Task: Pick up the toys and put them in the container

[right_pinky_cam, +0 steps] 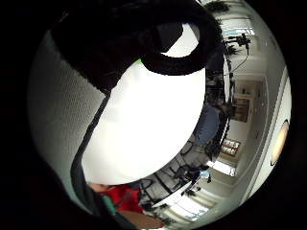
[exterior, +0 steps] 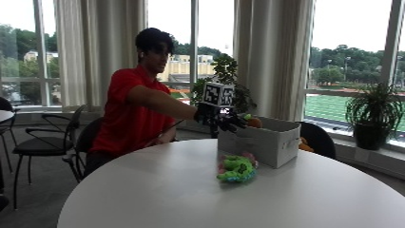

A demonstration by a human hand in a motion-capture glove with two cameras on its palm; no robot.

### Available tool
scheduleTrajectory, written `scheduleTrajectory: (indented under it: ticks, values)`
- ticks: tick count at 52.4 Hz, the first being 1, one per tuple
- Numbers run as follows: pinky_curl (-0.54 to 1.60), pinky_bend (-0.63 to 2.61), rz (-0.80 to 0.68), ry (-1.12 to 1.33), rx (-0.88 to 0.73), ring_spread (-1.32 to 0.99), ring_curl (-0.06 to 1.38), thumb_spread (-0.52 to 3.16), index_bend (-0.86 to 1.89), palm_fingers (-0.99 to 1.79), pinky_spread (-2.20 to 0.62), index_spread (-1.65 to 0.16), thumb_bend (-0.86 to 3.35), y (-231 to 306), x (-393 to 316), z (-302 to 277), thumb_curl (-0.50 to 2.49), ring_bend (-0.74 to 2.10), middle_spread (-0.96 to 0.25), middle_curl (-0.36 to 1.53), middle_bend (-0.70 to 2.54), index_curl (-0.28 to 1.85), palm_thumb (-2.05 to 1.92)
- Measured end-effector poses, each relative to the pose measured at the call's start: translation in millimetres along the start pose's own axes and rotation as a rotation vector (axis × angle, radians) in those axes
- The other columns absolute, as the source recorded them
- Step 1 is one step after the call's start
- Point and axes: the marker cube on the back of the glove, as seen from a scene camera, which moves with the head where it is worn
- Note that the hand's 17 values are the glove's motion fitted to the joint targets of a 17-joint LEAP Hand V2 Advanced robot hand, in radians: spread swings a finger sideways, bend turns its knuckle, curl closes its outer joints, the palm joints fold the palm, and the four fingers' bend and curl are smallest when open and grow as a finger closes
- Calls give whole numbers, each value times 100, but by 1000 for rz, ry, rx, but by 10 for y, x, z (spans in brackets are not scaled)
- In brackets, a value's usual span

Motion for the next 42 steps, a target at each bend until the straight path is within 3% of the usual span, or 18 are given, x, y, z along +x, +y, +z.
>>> scheduleTrajectory:
  ticks: [27,42]
  values:
    - [32,116,-94,71,-36,-1,31,99,8,-20,12,-35,-3,-745,-122,812,34,32,-8,27,14,12,0]
    - [34,125,-106,59,-132,-1,31,98,9,-18,12,-36,-3,-940,-70,1138,33,30,-8,25,13,11,0]
